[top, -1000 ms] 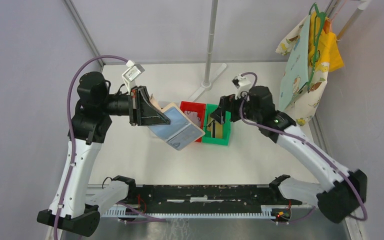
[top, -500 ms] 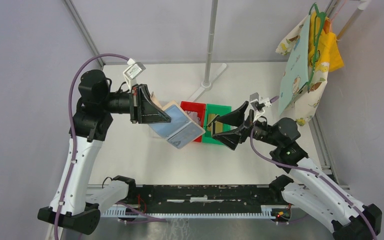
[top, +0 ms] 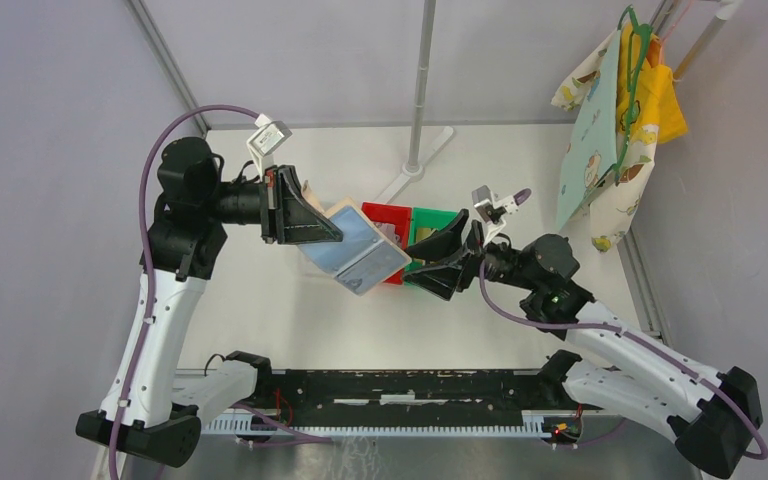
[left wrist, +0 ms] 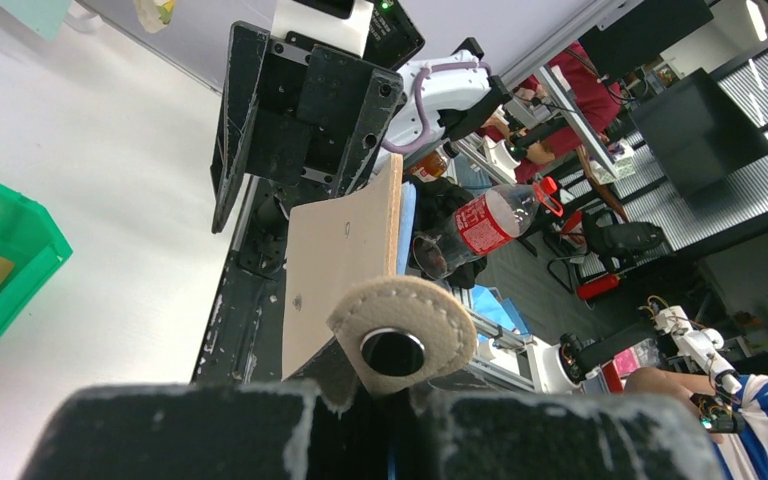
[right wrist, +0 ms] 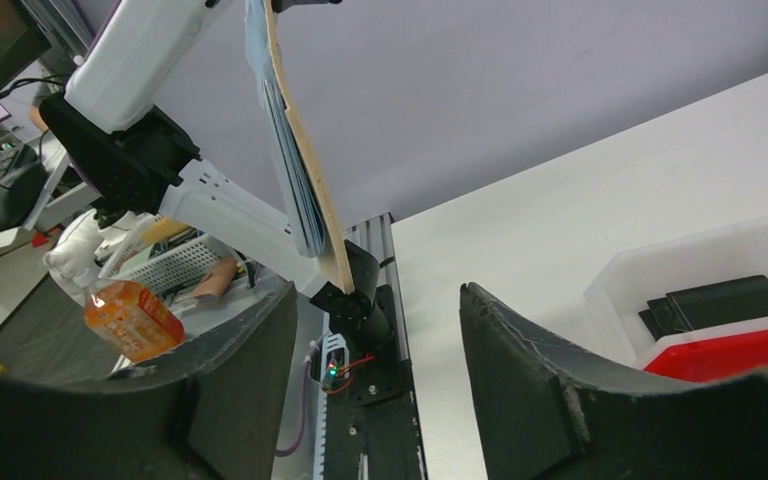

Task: Take the credit cards out of the card holder
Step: Place the credit card in the storage box, then remove the credit card from the card holder.

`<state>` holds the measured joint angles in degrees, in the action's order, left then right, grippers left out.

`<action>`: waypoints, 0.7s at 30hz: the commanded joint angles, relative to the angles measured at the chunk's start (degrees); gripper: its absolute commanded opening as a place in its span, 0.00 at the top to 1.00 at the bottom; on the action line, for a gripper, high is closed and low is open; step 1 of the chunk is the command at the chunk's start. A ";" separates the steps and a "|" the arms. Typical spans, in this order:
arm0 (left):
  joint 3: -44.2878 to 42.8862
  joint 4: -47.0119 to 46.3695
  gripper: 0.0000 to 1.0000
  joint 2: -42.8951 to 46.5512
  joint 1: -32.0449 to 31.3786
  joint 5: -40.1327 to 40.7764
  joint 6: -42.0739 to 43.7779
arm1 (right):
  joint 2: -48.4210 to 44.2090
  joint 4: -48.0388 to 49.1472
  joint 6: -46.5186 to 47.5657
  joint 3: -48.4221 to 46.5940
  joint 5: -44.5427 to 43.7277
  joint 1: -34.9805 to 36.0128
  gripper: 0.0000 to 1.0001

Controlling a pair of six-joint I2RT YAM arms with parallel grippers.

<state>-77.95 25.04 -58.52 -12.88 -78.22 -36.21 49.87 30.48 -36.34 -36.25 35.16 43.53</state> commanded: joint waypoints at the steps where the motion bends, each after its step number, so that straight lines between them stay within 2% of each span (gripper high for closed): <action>1: -2.48 -3.53 0.93 0.33 0.17 -1.06 -3.64 | 1.51 4.84 -0.57 -3.87 -2.89 1.29 0.39; 6: -2.56 -3.83 0.93 0.53 0.13 -1.15 -4.12 | 3.07 5.50 -1.19 -4.43 -4.26 2.11 0.48; 10: -2.60 -4.13 0.93 0.78 0.14 -1.32 -4.46 | 3.41 5.61 -1.32 -4.44 -5.12 2.44 0.52; 18: -2.57 -4.69 0.93 0.90 0.14 -1.41 -4.80 | 3.74 6.66 -2.13 -4.44 -5.56 2.77 0.53; 21: -2.15 -4.65 0.93 1.02 0.14 -1.35 -4.39 | 4.31 7.57 -2.74 -4.91 -3.94 3.51 0.47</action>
<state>-78.22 23.31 -58.50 -12.88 -78.26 -38.76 53.74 33.43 -37.80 -38.15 30.35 46.09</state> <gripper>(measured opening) 0.068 0.498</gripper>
